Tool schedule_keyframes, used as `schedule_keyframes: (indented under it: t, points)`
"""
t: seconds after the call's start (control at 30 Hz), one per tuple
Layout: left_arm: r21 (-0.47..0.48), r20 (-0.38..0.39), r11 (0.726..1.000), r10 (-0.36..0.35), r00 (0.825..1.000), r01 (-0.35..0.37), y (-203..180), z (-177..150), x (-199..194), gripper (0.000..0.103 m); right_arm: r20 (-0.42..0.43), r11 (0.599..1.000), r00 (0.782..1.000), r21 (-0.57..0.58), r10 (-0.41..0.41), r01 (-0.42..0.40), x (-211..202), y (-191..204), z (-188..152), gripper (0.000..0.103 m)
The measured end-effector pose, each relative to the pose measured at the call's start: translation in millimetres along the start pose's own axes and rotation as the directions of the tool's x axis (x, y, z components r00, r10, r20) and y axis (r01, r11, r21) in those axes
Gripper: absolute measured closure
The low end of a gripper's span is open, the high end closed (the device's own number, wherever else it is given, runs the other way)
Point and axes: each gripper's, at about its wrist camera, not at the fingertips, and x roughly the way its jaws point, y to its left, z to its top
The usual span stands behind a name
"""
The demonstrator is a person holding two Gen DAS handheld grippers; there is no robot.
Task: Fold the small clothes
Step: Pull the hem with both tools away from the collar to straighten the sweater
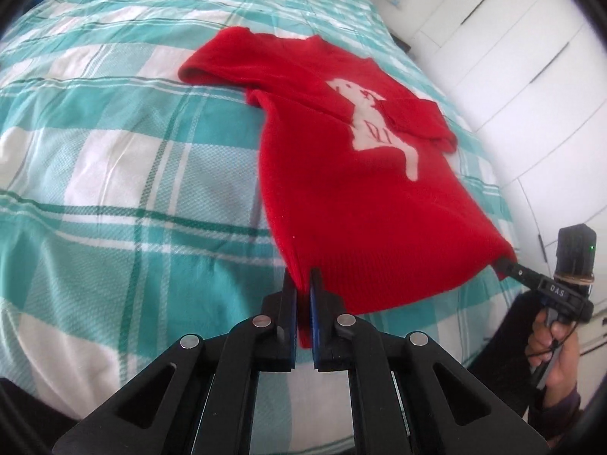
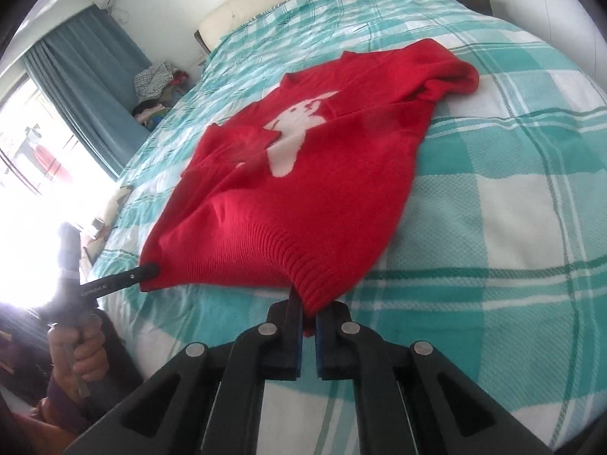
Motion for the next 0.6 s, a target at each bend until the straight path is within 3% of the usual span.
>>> schedule_keyframes:
  t: [0.07,0.2,0.5,0.6]
  points:
    - [0.009,-0.036,1.0,-0.006,0.999,0.007,0.5,-3.3,5.9,0.099,-0.043,1.0,0.999,0.017,-0.001,0.002,-5.9,-6.8,-5.0,0.098]
    - [0.028,-0.09,0.998,0.065,0.994,-0.063,-2.1,-7.6,38.2,0.098,-0.12,0.998,0.992,0.039,-0.036,0.041,21.3,-24.2,-14.5,0.098]
    - [0.046,-0.072,0.996,0.077,0.994,-0.074,-5.8,-6.5,42.6,0.092,-0.119,0.995,0.992,0.1,0.043,-0.031,29.1,-33.6,-14.1,0.086]
    - [0.067,-0.074,0.994,0.094,0.993,-0.089,-8.0,-5.6,43.8,0.099,-0.143,0.996,0.988,0.079,0.053,-0.042,32.6,-31.8,-14.2,0.086]
